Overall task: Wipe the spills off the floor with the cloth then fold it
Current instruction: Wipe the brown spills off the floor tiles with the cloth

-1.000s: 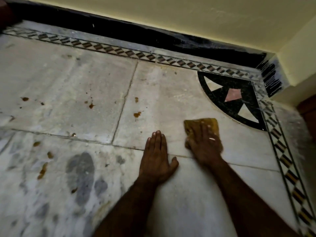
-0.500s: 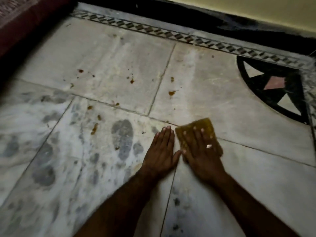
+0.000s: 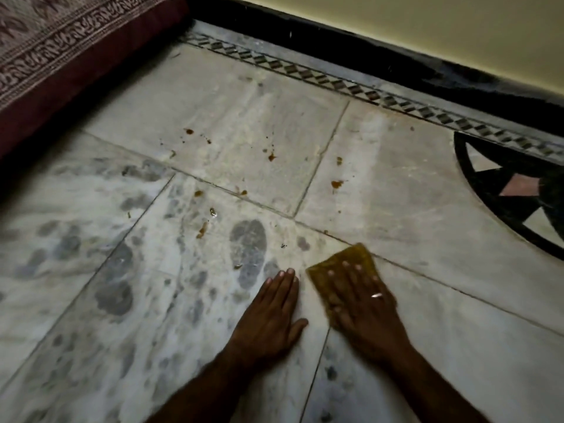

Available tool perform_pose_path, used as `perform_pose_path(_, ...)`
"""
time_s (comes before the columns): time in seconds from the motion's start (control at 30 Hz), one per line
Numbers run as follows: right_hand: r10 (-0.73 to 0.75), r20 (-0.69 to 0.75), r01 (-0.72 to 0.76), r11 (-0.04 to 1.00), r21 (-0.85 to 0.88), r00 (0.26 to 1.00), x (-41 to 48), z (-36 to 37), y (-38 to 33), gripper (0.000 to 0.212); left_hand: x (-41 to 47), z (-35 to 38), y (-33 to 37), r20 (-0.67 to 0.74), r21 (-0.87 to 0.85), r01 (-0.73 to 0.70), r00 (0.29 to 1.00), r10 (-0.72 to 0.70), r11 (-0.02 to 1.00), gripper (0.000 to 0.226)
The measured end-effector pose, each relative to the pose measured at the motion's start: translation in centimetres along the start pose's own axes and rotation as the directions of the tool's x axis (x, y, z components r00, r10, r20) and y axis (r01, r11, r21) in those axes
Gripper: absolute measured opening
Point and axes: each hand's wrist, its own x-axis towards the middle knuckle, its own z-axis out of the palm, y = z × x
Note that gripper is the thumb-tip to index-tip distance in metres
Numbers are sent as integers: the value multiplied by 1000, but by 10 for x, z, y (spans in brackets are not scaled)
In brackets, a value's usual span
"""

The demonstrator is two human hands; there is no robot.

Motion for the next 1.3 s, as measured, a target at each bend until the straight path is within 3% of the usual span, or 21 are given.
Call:
perform_pose_path(0.07, 225, -18, -223, 973, 52, 974, 22, -11, 25, 65, -5, -2, -1, 6, 12, 22, 1000, -22, 1000, 74)
perform_pose_path(0.13, 302, 32, -303, 951, 64, 953, 66, -19, 28, 74, -5, -2, -4, 0, 28, 27, 1000, -27, 999, 76)
perform_pose_path(0.23, 187, 83, -193, 979, 66, 979, 101, -16, -20, 75, -5, -6, -6, 7, 17, 44, 999, -44, 999, 78)
perform_pose_path(0.33, -95, 33, 95, 995, 9, 995, 62, -1, -59, 66, -20, -14, -10, 8, 8, 76, 997, -76, 997, 78)
perform_pose_path(0.4, -179, 67, 179, 984, 7, 982, 30, -2, -50, 65, -39, -19, -15, 19, 4, 94, 995, -94, 996, 76)
perform_pose_path(0.5, -61, 2, 61, 998, 27, 998, 45, -9, -26, 65, -65, -27, -26, 11, 25, 129, 992, -129, 991, 74)
perform_pose_path(0.6, 58, 38, -60, 996, 68, 998, 94, -6, -57, 71, -75, -31, -36, -17, 33, 193, 981, -192, 981, 74)
perform_pose_path(0.77, -230, 27, 230, 973, 33, 973, 63, 12, -123, 70, -83, -26, -40, -18, -24, 272, 962, -272, 962, 75)
perform_pose_path(0.87, -301, 27, 298, 951, 78, 953, 18, 9, -118, 74, -85, -23, -36, -114, -45, 205, 971, -209, 978, 70)
perform_pose_path(1.0, -444, 154, 426, 894, 138, 883, -12, -2, -80, 89, -91, -24, -32, -158, -78, 140, 976, -150, 987, 65)
perform_pose_path(1.13, -475, 134, 465, 880, 100, 870, -12, -15, -69, 61, -87, -27, -36, -118, -155, 170, 975, -189, 973, 63)
perform_pose_path(1.3, -416, 44, 395, 887, 241, 908, 4, -31, -78, 40, -80, -44, -36, 16, -314, 269, 960, -278, 911, 66)
